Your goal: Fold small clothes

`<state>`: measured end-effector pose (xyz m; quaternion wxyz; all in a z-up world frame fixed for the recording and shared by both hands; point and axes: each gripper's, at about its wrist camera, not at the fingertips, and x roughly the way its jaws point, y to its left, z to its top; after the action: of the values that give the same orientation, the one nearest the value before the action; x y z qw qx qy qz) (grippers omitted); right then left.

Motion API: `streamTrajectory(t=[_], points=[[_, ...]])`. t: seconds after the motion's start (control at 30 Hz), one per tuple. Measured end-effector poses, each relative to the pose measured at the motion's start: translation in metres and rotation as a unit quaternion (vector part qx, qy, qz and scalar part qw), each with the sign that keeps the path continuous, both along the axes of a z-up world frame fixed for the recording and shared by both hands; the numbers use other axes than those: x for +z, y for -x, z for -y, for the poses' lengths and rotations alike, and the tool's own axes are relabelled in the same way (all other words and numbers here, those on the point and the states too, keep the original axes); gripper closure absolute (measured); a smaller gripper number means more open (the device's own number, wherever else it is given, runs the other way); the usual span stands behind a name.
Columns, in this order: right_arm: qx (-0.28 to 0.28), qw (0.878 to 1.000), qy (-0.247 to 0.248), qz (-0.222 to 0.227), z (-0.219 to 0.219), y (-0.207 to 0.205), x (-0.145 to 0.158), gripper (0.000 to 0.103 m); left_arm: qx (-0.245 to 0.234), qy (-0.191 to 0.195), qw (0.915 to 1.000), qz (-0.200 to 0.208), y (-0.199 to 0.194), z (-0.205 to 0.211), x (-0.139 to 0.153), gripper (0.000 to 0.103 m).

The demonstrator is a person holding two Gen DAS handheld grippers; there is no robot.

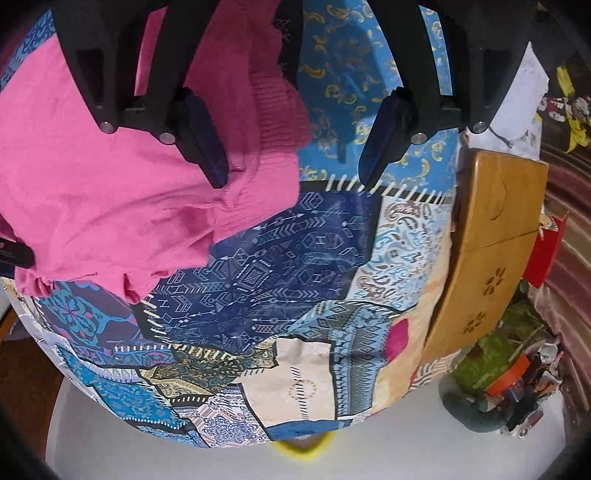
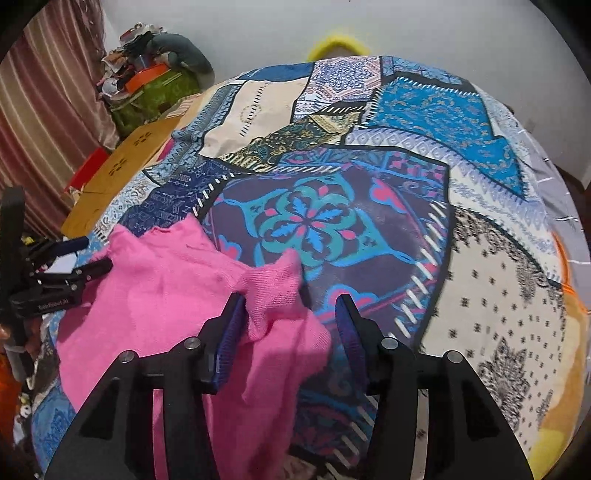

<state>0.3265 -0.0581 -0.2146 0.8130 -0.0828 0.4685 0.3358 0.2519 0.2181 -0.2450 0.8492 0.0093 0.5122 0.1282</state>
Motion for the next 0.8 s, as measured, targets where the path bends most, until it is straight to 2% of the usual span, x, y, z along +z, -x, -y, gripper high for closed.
streamTrajectory(t=[0.2,0.4,0.6,0.73,0.8], points=[[-0.01,0.999,0.035,0.024,0.017,0.01,0.012,0.056,0.026,0.013,0.9996,-0.005,0.015,-0.014,0.007,0.029],[-0.024,0.999,-0.002,0.033,0.035,0.026,0.045,0.056,0.024,0.005,0.9996,0.016,0.038,-0.008,0.034,0.03],[0.003,0.998,-0.037,0.042,0.018,0.056,0.074,0.056,0.001,0.015,0.9979,0.063,0.056,0.021,0.074,0.03],[0.027,0.994,-0.059,0.091,0.009,0.09,0.105,0.056,-0.014,0.014,0.9933,0.114,0.074,0.043,0.111,0.03],[0.027,0.989,-0.078,0.119,0.011,0.105,0.121,0.056,-0.02,0.025,0.988,0.151,0.088,0.051,0.136,0.03]])
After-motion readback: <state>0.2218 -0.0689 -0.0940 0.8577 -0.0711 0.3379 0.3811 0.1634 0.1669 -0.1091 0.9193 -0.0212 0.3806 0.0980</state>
